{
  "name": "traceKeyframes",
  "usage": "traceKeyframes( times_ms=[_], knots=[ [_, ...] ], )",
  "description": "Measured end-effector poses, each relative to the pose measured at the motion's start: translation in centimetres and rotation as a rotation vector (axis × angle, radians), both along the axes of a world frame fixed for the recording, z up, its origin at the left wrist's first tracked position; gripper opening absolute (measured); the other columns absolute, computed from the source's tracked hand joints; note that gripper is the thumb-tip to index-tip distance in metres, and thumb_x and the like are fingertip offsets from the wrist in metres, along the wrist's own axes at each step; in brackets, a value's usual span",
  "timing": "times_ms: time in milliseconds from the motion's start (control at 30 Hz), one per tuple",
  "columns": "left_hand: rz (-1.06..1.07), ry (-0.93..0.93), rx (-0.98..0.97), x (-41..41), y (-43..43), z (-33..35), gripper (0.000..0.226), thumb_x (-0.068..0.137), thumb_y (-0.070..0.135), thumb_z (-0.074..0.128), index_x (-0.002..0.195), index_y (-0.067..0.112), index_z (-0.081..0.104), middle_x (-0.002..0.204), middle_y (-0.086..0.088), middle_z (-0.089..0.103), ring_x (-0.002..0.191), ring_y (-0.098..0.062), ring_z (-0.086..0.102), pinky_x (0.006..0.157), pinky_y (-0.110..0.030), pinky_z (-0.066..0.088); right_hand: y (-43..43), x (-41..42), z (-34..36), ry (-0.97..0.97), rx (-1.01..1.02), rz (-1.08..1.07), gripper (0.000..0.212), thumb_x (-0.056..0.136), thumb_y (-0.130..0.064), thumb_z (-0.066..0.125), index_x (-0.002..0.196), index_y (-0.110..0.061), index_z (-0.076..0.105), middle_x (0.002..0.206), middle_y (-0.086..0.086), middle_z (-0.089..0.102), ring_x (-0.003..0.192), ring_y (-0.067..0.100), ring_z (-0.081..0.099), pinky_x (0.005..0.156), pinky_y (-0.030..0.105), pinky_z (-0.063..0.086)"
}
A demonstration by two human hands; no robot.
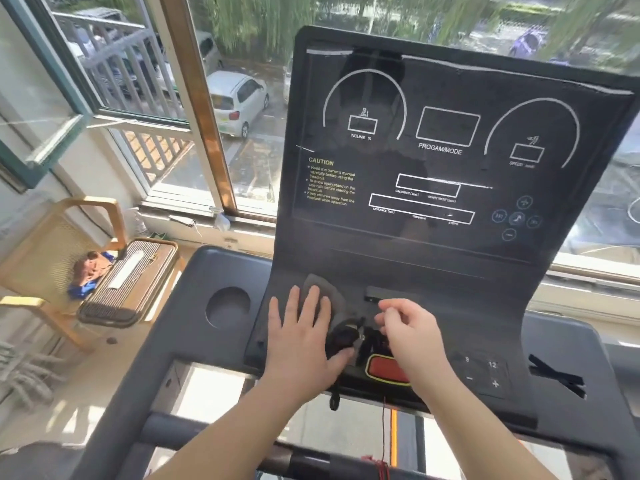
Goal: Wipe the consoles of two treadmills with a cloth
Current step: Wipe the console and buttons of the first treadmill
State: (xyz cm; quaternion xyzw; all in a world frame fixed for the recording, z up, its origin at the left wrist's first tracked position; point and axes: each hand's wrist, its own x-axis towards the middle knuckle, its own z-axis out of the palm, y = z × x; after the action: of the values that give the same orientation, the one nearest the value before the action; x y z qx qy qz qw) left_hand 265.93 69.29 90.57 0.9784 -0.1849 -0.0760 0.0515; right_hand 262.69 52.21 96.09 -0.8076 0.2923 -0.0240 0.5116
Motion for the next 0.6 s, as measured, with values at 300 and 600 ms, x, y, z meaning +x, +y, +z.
traceKeyframes(
  times_ms=[300, 600],
  knots=[
    [0.153, -0.242, -0.038, 4.2, 5.6, -1.4, 0.061, 0.091, 0.044, 0.062, 0.148, 0.026, 0.048, 0.141, -0.005, 0.043, 0.124, -0.031, 0.04, 0.1, -0.051, 0.033, 2.0, -0.5, -2.4, -0.002, -0.116, 0.232, 0.024, 0.102, -0.021, 0.053, 0.112, -0.031, 0.073, 0.088, -0.014, 0.07, 0.071, 0.005, 0.06, 0.074, 0.034, 0.059],
    [-0.27, -0.278, -0.185, -0.7, 2.6, -2.9, 0.057, 0.076, 0.04, 0.072, 0.131, 0.028, 0.062, 0.118, 0.001, 0.057, 0.094, -0.027, 0.055, 0.073, -0.04, 0.038, 1.5, -1.6, -1.0, -0.08, -0.056, 0.132, 0.026, 0.103, -0.009, 0.052, 0.101, -0.028, 0.069, 0.09, 0.015, 0.074, 0.058, 0.01, 0.059, 0.049, 0.011, 0.05]
  ],
)
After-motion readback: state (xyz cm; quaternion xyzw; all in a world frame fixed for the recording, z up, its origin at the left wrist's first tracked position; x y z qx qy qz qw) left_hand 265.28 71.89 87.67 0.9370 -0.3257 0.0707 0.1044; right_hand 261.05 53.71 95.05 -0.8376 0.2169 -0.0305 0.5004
